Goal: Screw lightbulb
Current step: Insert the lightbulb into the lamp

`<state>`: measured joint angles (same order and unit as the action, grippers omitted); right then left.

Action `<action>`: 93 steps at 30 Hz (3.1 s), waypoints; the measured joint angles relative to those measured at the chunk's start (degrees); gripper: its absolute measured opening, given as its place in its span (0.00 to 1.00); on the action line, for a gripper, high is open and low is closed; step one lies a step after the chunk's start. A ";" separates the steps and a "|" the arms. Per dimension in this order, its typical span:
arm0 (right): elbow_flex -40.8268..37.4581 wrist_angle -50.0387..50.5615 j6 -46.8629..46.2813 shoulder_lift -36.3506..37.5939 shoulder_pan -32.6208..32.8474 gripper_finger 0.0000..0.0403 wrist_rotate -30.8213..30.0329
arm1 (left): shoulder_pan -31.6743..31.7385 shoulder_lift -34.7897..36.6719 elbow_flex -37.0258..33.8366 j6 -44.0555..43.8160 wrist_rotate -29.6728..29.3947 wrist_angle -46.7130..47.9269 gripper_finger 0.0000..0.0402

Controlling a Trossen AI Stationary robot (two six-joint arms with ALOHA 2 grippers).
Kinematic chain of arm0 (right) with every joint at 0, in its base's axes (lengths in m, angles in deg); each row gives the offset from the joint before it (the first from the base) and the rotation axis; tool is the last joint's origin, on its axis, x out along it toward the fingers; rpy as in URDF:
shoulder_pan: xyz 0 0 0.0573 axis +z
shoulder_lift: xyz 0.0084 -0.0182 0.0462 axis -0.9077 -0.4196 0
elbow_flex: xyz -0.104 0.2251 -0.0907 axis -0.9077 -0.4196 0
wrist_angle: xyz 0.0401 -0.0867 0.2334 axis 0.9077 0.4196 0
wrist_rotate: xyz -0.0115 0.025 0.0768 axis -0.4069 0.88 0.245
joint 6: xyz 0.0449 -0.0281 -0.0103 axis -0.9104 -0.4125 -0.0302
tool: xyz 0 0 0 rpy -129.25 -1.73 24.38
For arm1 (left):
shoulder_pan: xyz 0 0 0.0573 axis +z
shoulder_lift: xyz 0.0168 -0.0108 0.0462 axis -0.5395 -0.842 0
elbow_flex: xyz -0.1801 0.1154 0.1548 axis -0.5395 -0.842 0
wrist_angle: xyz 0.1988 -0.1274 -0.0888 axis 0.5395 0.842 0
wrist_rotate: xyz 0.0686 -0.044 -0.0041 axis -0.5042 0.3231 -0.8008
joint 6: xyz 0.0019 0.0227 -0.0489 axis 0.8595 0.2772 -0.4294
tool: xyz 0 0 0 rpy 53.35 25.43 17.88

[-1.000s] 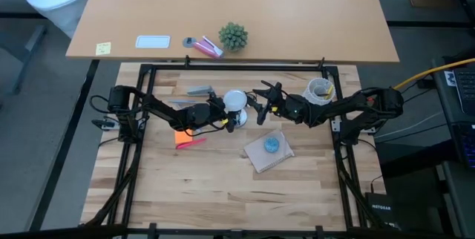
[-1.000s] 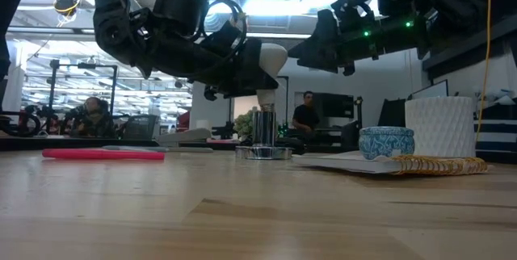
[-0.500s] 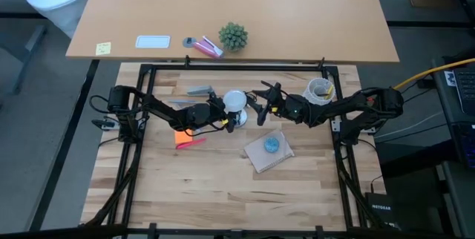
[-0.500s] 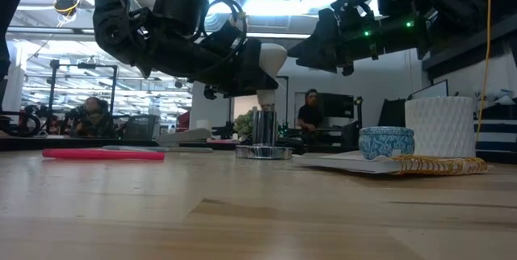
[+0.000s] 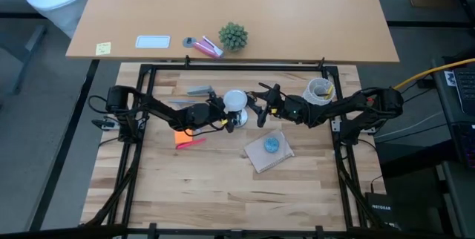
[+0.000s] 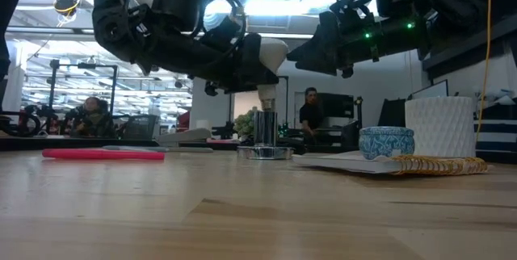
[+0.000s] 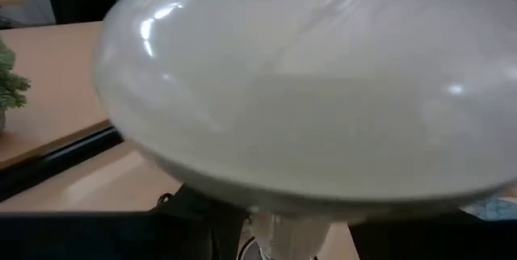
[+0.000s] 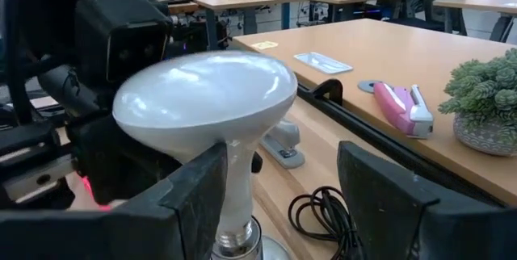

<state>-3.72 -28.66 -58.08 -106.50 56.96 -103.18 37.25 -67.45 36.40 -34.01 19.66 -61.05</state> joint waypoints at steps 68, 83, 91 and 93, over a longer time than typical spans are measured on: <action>-0.02 0.38 -0.04 0.02 -0.04 0.59 -0.39 | 0.63 -0.90 0.06 -1.55 0.79 1.40 0.42; -0.02 1.68 -0.02 0.04 -0.02 0.59 -0.37 | 0.65 -1.28 0.07 0.68 0.76 3.12 0.42; 0.00 2.03 -0.04 0.04 -0.02 0.59 -0.39 | 0.65 -1.25 0.04 -0.28 0.81 4.02 0.42; 0.00 1.85 -0.02 0.04 -0.02 0.59 -0.39 | 0.64 -1.25 0.04 -0.30 0.79 4.06 0.42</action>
<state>-3.72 -26.81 -58.10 -106.45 56.94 -103.57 37.89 -68.71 36.45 -34.31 20.46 -57.00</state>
